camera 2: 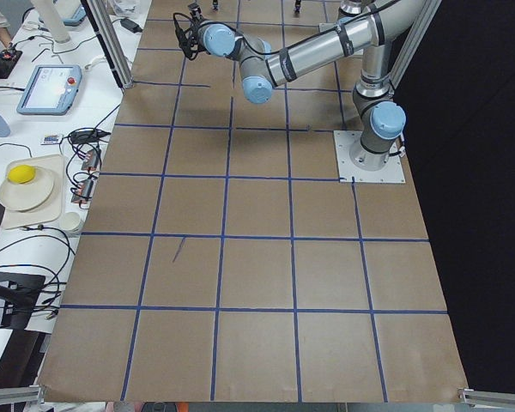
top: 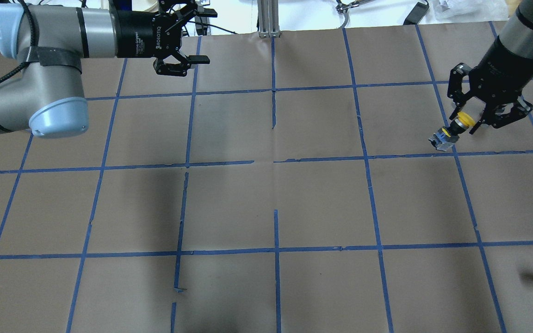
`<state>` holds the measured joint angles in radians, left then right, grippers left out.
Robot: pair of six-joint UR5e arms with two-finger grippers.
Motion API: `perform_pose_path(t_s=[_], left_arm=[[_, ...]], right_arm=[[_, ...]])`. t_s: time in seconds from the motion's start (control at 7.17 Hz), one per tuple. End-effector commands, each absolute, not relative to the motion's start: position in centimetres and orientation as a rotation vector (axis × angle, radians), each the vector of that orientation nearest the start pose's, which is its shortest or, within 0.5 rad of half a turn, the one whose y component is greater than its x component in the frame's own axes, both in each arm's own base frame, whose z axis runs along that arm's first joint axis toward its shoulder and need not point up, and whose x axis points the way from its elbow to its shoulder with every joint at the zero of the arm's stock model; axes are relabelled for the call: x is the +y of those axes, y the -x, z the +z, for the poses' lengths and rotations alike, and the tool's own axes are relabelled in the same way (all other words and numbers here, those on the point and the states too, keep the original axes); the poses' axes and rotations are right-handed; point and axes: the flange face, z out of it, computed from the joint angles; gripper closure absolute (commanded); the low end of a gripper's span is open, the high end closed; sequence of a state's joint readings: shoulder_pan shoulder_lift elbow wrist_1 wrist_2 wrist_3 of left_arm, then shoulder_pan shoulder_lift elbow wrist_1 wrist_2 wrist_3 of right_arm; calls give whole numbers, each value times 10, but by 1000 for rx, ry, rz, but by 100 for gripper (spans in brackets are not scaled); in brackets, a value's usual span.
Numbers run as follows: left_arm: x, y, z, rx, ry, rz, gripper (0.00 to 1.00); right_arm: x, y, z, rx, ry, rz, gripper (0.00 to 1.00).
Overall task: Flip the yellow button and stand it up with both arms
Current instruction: 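Carry the button toward the green button with right gripper while left arm withdraws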
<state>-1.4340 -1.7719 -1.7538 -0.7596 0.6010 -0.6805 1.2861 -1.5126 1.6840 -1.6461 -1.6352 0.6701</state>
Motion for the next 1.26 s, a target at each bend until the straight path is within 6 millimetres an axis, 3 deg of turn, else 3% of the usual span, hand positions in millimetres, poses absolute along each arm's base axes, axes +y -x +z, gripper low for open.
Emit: perform_pose_path(t_s=[0.0,0.28,0.56,0.7,0.98,1.12], left_arm=[[-534,133,475,-2317,-785,150,1],[-502,117,476,-2639,-808,192,1],[-477,104,491,-2944,-693,155,1],[-480,98,499,-2998,-496,151,1],[-503,114,479,-3024,-256,105,1],[-516,119,488,-3055,-100,123,1]], right_arm=[[-516,48,373,2919,-1666,-62,98],[-501,61,324,2994,-1756,-397,97],[-496,72,309,3041,-1832,-440,97],[-503,85,294,3033,-1875,-461,97],[-504,124,262,2972,-1989,-455,95],[-499,125,256,2968,-1995,-466,95]])
